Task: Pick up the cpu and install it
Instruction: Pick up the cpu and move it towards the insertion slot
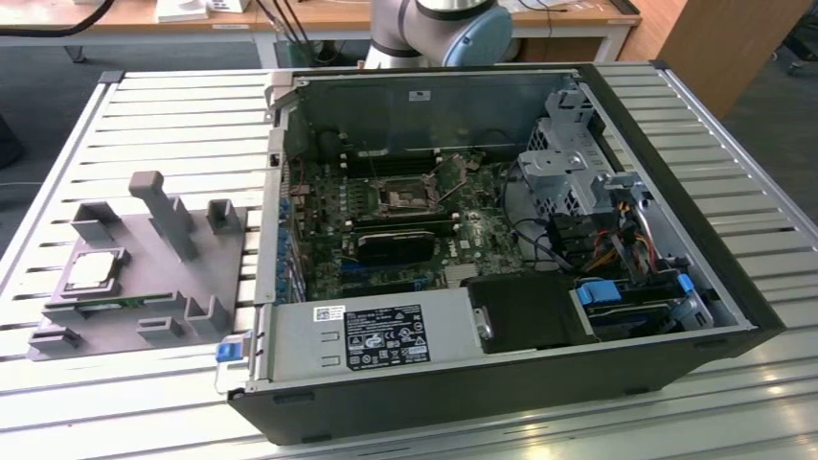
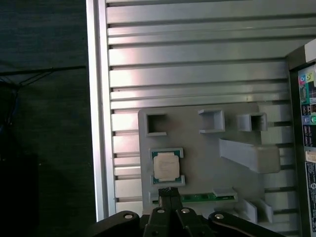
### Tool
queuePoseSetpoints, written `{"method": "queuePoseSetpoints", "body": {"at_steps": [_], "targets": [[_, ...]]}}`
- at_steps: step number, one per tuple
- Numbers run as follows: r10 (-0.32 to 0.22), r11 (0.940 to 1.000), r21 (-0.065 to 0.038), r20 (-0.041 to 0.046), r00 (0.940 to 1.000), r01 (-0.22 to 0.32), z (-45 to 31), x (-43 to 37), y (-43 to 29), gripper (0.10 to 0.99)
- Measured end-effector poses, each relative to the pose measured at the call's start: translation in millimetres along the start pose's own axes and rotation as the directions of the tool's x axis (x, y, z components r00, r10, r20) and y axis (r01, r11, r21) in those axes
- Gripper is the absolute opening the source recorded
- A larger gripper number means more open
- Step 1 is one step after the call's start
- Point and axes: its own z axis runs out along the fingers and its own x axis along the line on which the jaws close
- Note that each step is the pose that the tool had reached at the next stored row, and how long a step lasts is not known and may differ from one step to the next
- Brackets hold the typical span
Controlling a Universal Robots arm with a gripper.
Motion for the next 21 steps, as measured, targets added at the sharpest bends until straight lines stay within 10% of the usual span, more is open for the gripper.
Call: {"method": "queuePoseSetpoints", "body": {"at_steps": [4, 10, 16, 21], "targets": [[0.001, 1.0000, 0.002, -0.0275, 0.9996, -0.001, 4.5, -1.5, -0.4, 0.106], [0.001, 1.0000, -0.002, -0.0289, 0.9996, -0.001, 14.8, -1.9, -5.5, 0.106], [-0.020, 0.9998, -0.010, -0.0231, 0.9995, 0.020, 19.8, -1.8, -7.3, 0.106], [-0.026, 0.9996, -0.012, 0.0066, 0.9996, 0.026, 21.4, -1.1, -11.1, 0.106]]}}
